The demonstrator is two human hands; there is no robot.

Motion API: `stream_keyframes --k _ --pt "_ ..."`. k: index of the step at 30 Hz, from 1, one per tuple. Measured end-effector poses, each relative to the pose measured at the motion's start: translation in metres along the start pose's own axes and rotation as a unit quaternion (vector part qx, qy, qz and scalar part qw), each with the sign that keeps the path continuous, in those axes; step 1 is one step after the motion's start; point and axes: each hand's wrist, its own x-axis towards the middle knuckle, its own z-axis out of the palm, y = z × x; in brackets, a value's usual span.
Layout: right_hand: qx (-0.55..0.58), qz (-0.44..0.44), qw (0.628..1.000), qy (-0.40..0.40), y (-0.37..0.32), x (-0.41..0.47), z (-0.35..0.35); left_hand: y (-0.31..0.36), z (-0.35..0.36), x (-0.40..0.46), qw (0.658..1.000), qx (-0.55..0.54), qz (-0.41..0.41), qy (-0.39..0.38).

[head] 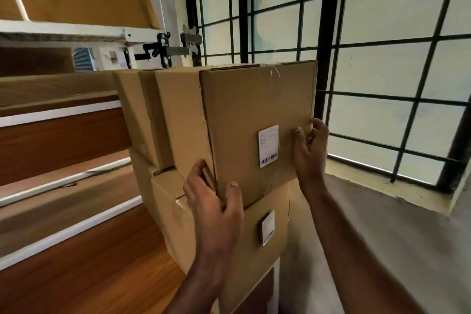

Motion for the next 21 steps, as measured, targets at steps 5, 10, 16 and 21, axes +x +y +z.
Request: stream_keyframes --k 5,10,16,21 --pt "0.009 -0.019 0.999 0.027 -0.007 -0.008 -0.005 0.009 -0.009 0.002 0.998 -0.006 0.0 0.056" --pt "0.009 -0.057 0.998 0.035 -0.022 -0.027 -0.003 0.014 -0.027 0.005 0.998 0.003 -0.013 0.054" --pt "0.005 -0.075 0.997 0.021 -0.055 -0.066 -0.004 0.026 -0.06 -0.001 0.998 -0.003 -0.012 0.058" --pt "-0.001 -0.086 0.996 0.04 -0.094 -0.11 -0.005 0.041 -0.108 -0.019 0.998 -0.048 -0.002 0.04"
